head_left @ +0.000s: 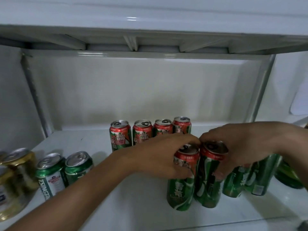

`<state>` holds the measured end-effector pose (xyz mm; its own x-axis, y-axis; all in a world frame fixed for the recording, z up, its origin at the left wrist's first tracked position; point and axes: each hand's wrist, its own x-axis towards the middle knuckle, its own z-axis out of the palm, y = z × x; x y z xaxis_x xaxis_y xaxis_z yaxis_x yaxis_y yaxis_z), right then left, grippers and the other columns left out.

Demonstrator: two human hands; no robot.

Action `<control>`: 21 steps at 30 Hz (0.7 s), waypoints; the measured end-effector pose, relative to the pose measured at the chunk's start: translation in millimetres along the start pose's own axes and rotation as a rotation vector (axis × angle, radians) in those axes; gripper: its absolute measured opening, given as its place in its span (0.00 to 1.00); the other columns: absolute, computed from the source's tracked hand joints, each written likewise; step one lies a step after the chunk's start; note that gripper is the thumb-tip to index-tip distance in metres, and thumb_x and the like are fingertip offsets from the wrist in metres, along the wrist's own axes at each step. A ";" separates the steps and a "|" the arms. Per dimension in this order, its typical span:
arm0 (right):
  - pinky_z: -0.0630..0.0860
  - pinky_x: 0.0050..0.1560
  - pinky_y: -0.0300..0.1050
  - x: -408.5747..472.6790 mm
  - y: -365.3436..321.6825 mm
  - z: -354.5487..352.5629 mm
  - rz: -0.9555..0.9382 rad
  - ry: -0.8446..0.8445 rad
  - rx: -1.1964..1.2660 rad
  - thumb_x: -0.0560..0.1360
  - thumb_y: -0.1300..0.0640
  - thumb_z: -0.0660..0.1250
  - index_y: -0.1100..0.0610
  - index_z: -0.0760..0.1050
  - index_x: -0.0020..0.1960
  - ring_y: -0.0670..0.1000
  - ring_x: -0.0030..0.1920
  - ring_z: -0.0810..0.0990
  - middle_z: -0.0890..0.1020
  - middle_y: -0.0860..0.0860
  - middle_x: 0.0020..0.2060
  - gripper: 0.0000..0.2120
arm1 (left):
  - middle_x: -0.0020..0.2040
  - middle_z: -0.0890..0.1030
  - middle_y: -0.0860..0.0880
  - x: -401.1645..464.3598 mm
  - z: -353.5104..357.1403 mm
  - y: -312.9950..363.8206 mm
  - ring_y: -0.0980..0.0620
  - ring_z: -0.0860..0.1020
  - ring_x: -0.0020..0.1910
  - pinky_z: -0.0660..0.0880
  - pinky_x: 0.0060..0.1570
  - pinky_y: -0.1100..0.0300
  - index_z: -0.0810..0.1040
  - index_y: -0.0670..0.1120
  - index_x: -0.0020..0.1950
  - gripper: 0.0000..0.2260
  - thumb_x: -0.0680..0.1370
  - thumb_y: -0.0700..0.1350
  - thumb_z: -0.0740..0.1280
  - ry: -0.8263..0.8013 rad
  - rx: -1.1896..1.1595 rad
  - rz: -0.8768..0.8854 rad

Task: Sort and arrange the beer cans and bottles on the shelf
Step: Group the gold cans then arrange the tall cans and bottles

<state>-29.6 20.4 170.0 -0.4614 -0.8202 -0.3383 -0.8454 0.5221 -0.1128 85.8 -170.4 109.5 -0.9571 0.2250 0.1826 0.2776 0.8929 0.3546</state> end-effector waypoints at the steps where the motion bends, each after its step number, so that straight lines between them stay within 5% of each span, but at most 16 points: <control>1: 0.81 0.46 0.38 2.2 -0.9 3.3 -0.008 0.024 -0.018 0.63 0.38 0.81 0.36 0.74 0.57 0.40 0.49 0.82 0.82 0.37 0.50 0.26 | 0.64 0.77 0.60 1.3 1.4 0.8 0.62 0.76 0.60 0.77 0.61 0.57 0.70 0.57 0.73 0.29 0.75 0.52 0.77 0.009 -0.047 0.000; 4: 0.81 0.38 0.35 1.9 -3.1 3.9 0.005 0.071 -0.043 0.63 0.42 0.82 0.39 0.76 0.57 0.41 0.46 0.83 0.83 0.39 0.47 0.26 | 0.61 0.80 0.60 -0.5 -3.0 0.6 0.63 0.79 0.58 0.78 0.58 0.62 0.75 0.54 0.70 0.27 0.73 0.51 0.79 0.044 -0.055 0.009; 9: 0.83 0.51 0.45 2.4 -18.9 -3.0 -0.046 0.101 -0.086 0.63 0.40 0.81 0.43 0.80 0.60 0.41 0.48 0.83 0.84 0.41 0.49 0.28 | 0.56 0.81 0.64 -27.2 -28.4 -6.5 0.67 0.79 0.53 0.76 0.51 0.69 0.77 0.58 0.65 0.25 0.70 0.57 0.80 0.058 0.039 -0.053; 13: 0.81 0.45 0.49 20.1 -39.9 -6.2 -0.128 0.166 -0.104 0.62 0.35 0.78 0.49 0.83 0.55 0.47 0.45 0.83 0.85 0.47 0.44 0.27 | 0.52 0.83 0.62 -57.9 -47.5 -16.2 0.69 0.80 0.45 0.75 0.39 0.73 0.78 0.60 0.62 0.25 0.68 0.57 0.81 0.047 0.096 -0.169; 16: 0.71 0.32 0.52 43.1 -55.4 -10.7 -0.161 0.242 -0.105 0.60 0.30 0.77 0.59 0.79 0.40 0.54 0.32 0.77 0.79 0.51 0.31 0.31 | 0.51 0.83 0.63 -79.6 -61.3 -27.4 0.65 0.81 0.47 0.79 0.49 0.62 0.76 0.62 0.63 0.27 0.66 0.63 0.79 0.073 0.261 -0.238; 18: 0.63 0.30 0.48 55.2 -70.0 -14.1 -0.153 0.284 -0.128 0.60 0.30 0.77 0.56 0.70 0.32 0.51 0.28 0.68 0.69 0.48 0.25 0.30 | 0.51 0.84 0.63 -90.9 -66.1 -36.6 0.64 0.81 0.48 0.79 0.52 0.59 0.76 0.63 0.64 0.30 0.64 0.66 0.78 0.108 0.334 -0.285; 21: 0.65 0.30 0.46 70.2 -89.7 -17.8 -0.145 0.296 -0.149 0.60 0.30 0.77 0.55 0.72 0.33 0.50 0.29 0.71 0.72 0.47 0.27 0.29 | 0.53 0.84 0.62 -102.0 -67.2 -46.6 0.60 0.81 0.51 0.76 0.58 0.56 0.76 0.63 0.64 0.30 0.64 0.66 0.77 0.147 0.364 -0.332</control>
<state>9.0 -88.2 173.0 -0.3731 -0.9269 -0.0411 -0.9277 0.3732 0.0047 176.1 -261.1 136.1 -0.9596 -0.1277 0.2507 -0.1115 0.9907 0.0782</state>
